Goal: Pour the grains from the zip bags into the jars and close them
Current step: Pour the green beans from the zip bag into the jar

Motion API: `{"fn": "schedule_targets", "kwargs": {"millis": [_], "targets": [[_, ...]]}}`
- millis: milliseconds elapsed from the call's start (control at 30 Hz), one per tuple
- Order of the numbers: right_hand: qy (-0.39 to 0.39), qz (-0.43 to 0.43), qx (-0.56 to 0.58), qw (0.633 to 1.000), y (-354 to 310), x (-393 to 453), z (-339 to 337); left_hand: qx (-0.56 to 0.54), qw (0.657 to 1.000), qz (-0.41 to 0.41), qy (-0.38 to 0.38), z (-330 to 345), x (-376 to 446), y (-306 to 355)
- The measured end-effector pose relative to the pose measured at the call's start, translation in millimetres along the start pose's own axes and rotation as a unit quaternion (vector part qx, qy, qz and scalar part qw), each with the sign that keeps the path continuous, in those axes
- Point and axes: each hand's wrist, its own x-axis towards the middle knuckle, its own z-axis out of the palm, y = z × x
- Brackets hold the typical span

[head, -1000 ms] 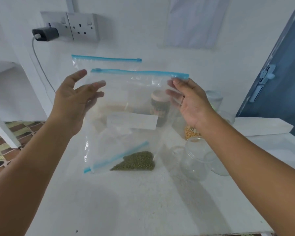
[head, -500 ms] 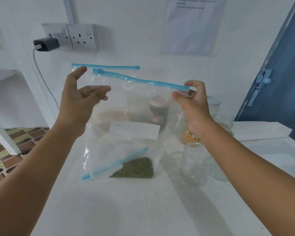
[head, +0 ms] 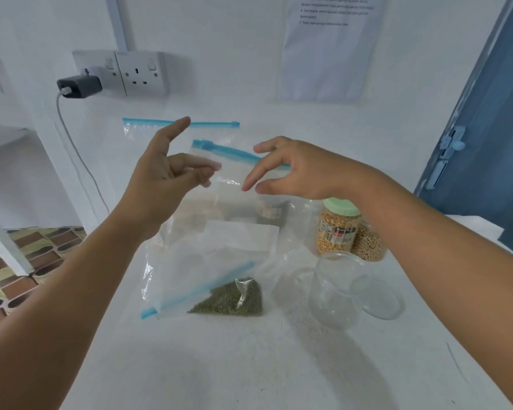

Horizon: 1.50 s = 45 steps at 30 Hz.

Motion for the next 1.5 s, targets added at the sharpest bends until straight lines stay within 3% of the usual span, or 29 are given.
{"fn": "schedule_targets", "kwargs": {"millis": [167, 400, 600, 700, 767, 900, 1067, 1267, 1500], "targets": [[-0.01, -0.009, 0.047, 0.999, 8, 8, 2, 0.025, 1.0, -0.01, -0.003, 3, -6, -3], [0.056, 0.01, 0.021, 0.998, 19, 14, 17, 0.142, 0.989, 0.012, 0.048, -1, -54, -20], [0.068, 0.025, 0.061, 0.995, 27, 15, 23, 0.255, 0.946, -0.2, 0.018, 1, -128, -62], [0.073, 0.03, 0.099, 0.992, 29, 17, 24, 0.235, 0.912, -0.334, -0.036, 2, -146, -83], [0.082, 0.037, 0.123, 0.988, 31, 18, 24, 0.213, 0.905, -0.367, -0.041, -2, -147, -99], [0.105, 0.045, 0.173, 0.978, 34, 20, 28, 0.086, 0.938, -0.334, 0.02, -1, -139, -113], [0.147, 0.041, 0.235, 0.96, 45, 19, 26, 0.05, 0.96, -0.261, 0.085, -4, -128, -113], [0.181, 0.05, 0.3, 0.935, 72, -1, 16, 0.004, 0.981, -0.161, 0.104, -39, -92, -95], [0.173, 0.1, 0.374, 0.906, 100, -17, 35, -0.068, 0.974, -0.205, 0.069, -31, -92, -119]]}}
